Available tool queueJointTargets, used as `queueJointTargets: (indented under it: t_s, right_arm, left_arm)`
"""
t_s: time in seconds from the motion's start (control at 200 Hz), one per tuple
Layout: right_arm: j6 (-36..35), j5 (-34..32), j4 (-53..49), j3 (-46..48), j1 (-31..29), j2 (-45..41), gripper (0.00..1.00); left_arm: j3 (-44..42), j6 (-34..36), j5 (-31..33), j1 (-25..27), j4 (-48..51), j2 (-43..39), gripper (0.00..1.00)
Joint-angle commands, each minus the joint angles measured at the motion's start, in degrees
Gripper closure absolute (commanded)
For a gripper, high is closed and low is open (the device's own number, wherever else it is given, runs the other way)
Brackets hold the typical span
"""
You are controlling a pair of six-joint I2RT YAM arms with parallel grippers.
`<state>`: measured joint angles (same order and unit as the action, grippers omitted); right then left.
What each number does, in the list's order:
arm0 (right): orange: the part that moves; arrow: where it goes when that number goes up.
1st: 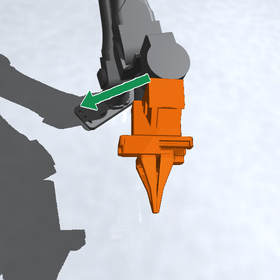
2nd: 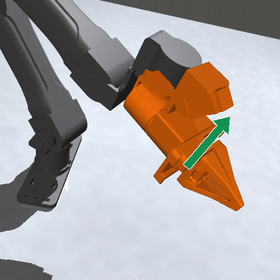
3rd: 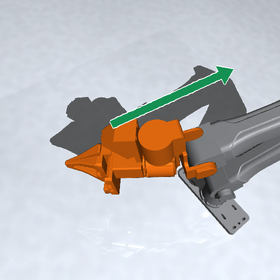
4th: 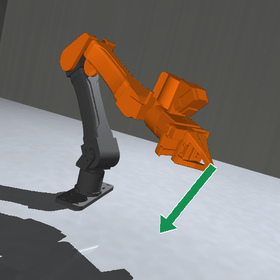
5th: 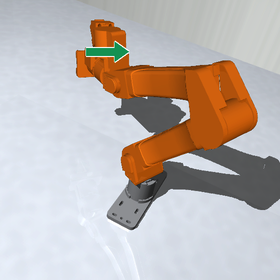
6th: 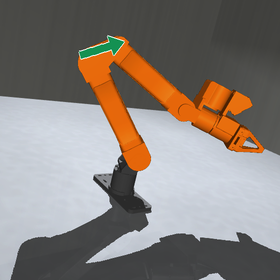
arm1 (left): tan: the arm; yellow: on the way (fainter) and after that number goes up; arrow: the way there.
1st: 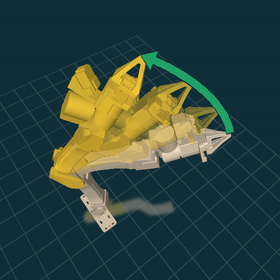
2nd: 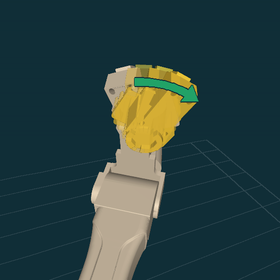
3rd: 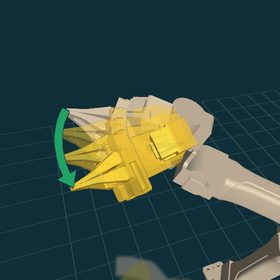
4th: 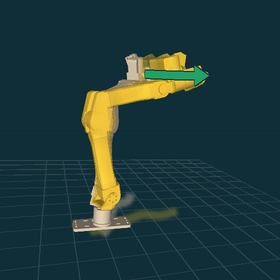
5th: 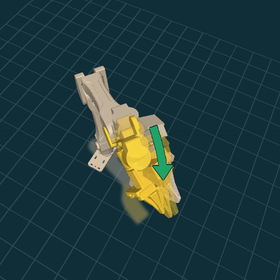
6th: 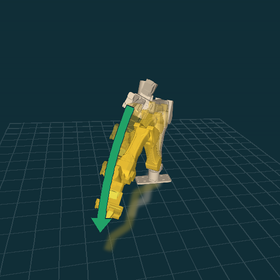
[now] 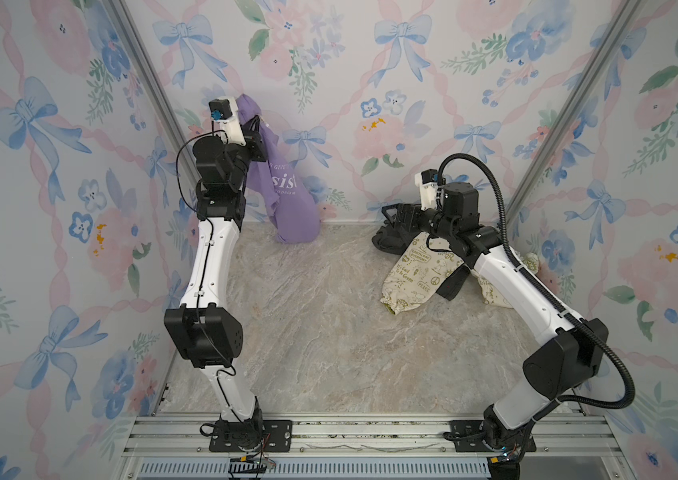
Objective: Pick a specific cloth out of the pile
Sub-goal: 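Open the right gripper and carry the T-shirt away with the left gripper, then lower the T-shirt onto the open table with the left gripper and release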
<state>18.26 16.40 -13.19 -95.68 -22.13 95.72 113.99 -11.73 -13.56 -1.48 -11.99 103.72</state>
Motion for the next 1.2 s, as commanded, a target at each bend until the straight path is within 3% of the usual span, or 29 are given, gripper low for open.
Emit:
queueJointTargets:
  t_s: [0.0, 0.18, 0.325, 0.67, 0.93, 1.195]
  right_arm:
    - [1.3, 1.4, 0.7, -1.6, 0.3, 1.0, 0.03]
    - [2.8, 1.5, 1.6, 0.4, 0.2, 0.5, 0.03]
    - [4.2, 1.8, 2.1, 1.2, -0.1, 0.4, 0.03]
    - [5.2, 2.2, 1.6, 0.9, -2.2, 1.7, 0.03]
    - [4.9, 2.0, 0.5, 1.3, -3.7, 2.1, 0.03]
    - [5.3, 1.7, 0.3, 2.0, -4.2, 2.6, 0.03]
  left_arm:
    - [-10.8, 1.7, -0.2, 0.3, -1.7, -7.6, 1.0]
    - [-31.5, 2.3, 0.2, 1.9, -1.6, -19.1, 1.0]
    - [-41.0, 1.6, 1.6, 3.1, -0.6, -25.6, 1.0]
    - [-51.4, -4.2, 7.5, 5.5, 4.8, -31.6, 1.0]
    - [-55.3, -5.6, 7.7, 5.7, 9.2, -31.1, 1.0]
    - [-62.3, -12.0, 7.9, 6.1, 9.7, -32.0, 1.0]
